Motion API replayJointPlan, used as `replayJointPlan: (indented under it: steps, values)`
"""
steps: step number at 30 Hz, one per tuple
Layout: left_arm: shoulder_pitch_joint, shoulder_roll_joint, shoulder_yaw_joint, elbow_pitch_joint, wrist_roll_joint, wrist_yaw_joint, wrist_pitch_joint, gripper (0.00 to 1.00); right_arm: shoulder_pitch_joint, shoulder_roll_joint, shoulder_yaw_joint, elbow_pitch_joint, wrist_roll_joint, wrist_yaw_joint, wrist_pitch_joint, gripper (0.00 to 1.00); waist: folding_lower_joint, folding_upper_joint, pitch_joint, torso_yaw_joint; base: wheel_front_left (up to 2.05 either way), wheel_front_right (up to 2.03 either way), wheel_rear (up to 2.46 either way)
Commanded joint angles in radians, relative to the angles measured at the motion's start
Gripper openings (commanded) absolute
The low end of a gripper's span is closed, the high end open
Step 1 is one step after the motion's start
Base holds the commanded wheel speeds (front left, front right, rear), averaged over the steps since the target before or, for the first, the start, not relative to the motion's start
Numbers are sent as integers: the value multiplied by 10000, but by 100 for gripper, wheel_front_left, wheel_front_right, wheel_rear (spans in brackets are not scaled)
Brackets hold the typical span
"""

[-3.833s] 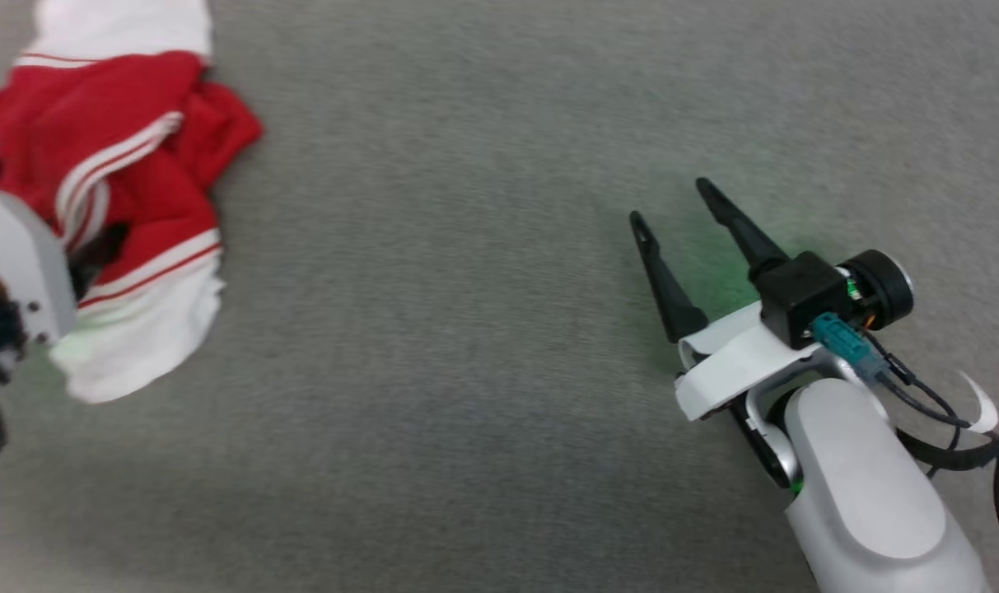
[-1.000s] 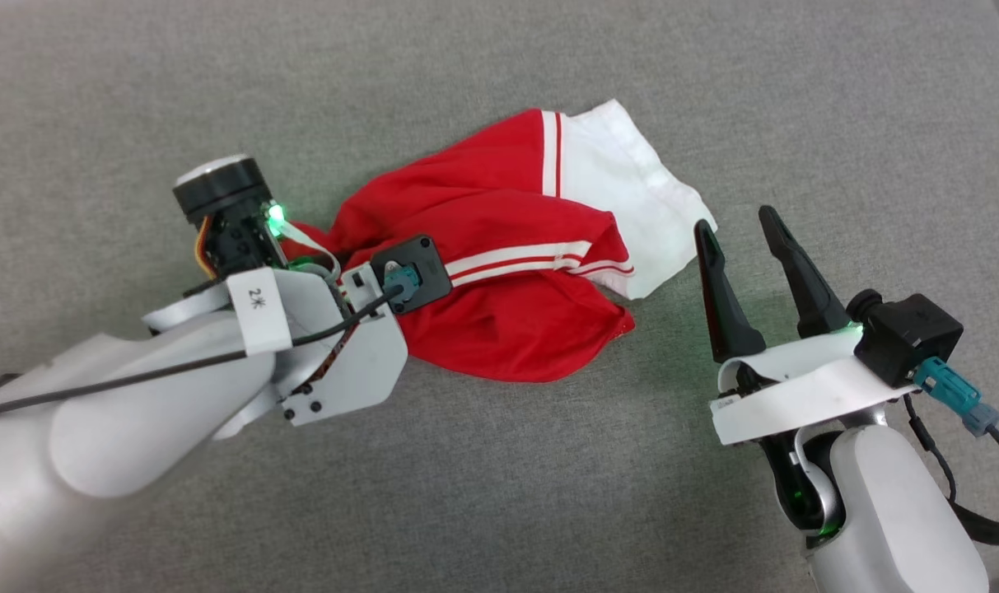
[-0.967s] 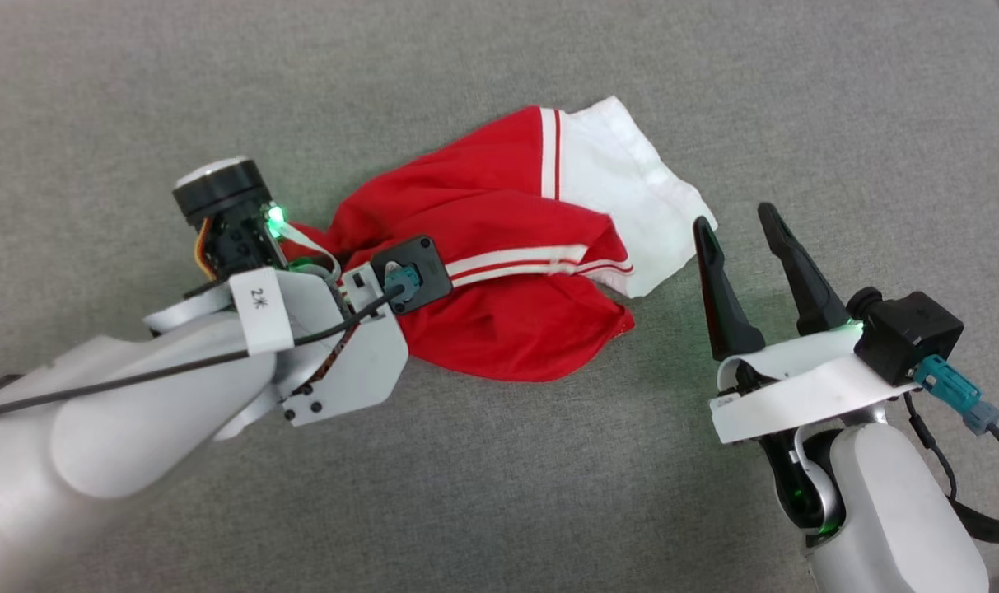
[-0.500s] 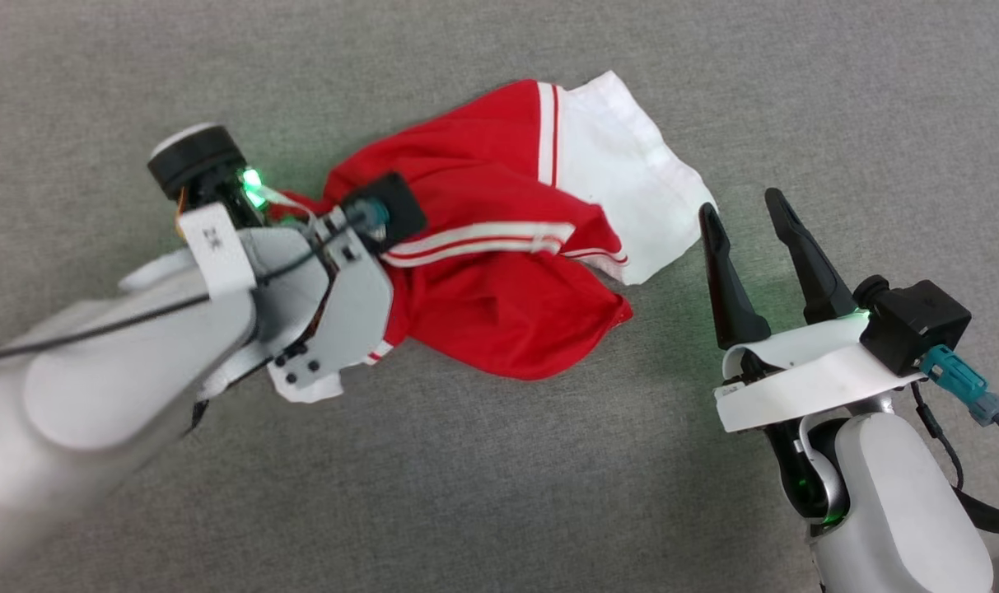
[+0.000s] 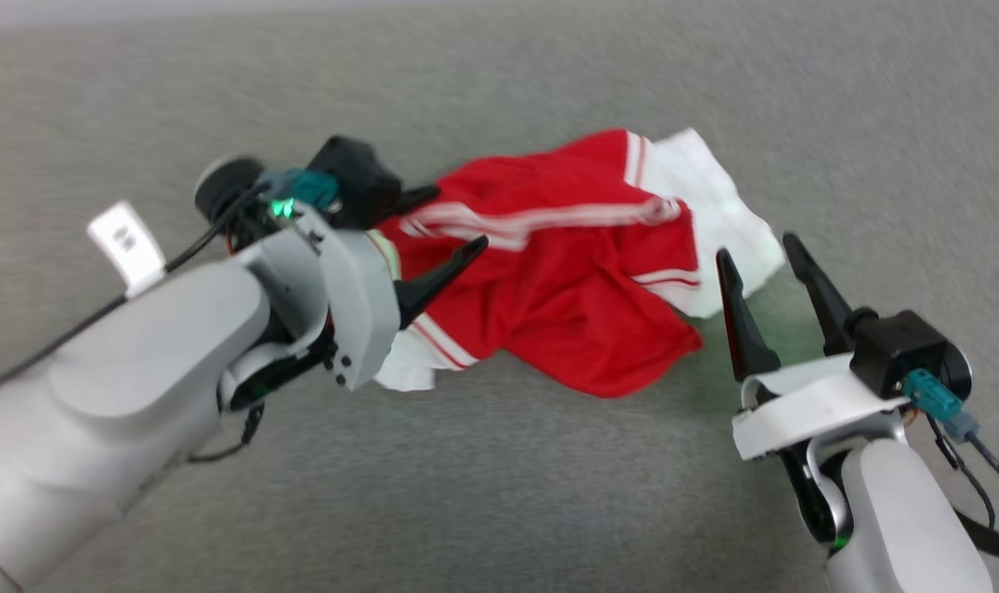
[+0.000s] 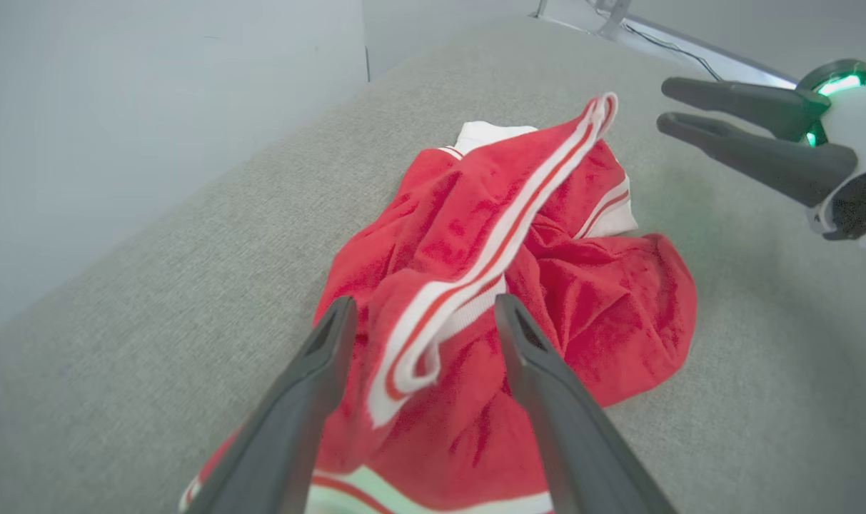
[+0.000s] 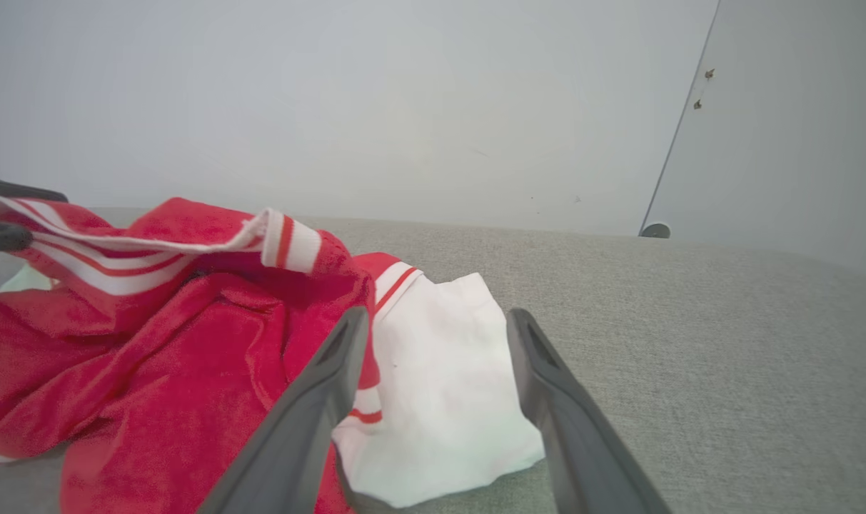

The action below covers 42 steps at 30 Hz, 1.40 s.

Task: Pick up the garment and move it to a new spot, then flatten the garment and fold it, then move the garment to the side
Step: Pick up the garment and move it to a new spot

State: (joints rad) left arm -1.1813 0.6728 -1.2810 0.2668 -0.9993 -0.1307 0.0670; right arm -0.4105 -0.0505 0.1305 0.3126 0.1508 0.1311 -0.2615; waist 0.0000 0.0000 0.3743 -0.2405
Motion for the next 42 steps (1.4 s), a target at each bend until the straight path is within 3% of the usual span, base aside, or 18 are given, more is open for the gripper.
replayJointPlan:
  steps: [1, 13, 18, 26, 33, 42]
  values:
    - [358, 15, -15, 53, -429, 9, -396, 100, 257, -40, -111, 132, -137, -7, -48, 100, 0, 0, -1261, 1251, 0, 0, 0]
    - [2481, 112, 398, 1836, -2921, 9, -3136, 100, 1150, -511, -561, 237, -167, -7, 222, 100, 0, 0, -2479, 2269, 0, 0, 0]
    - [3906, -33, 1674, 2443, -3252, 9, -3323, 100, 1706, -760, -890, -27, -141, -7, 422, 100, 0, 0, -2795, 2617, 0, 0, 0]
    - [7082, -594, 5145, 2633, -1647, 78, -3306, 100, 3088, -919, -1689, -593, -75, -7, 800, 100, 0, 0, -3426, 3065, 0, 0, 0]
    - [9768, -1039, 7974, 1438, 433, 508, -3308, 100, 4218, -816, -2377, -1329, -59, -7, 1156, 100, 0, 0, -3793, 3136, 0, 0, 0]
    - [11570, -1642, 10043, -453, 3036, 1055, -3308, 100, 4341, -707, -2445, -1902, -95, -7, 1338, 100, 0, 0, -3934, 3026, 0, 0, 0]
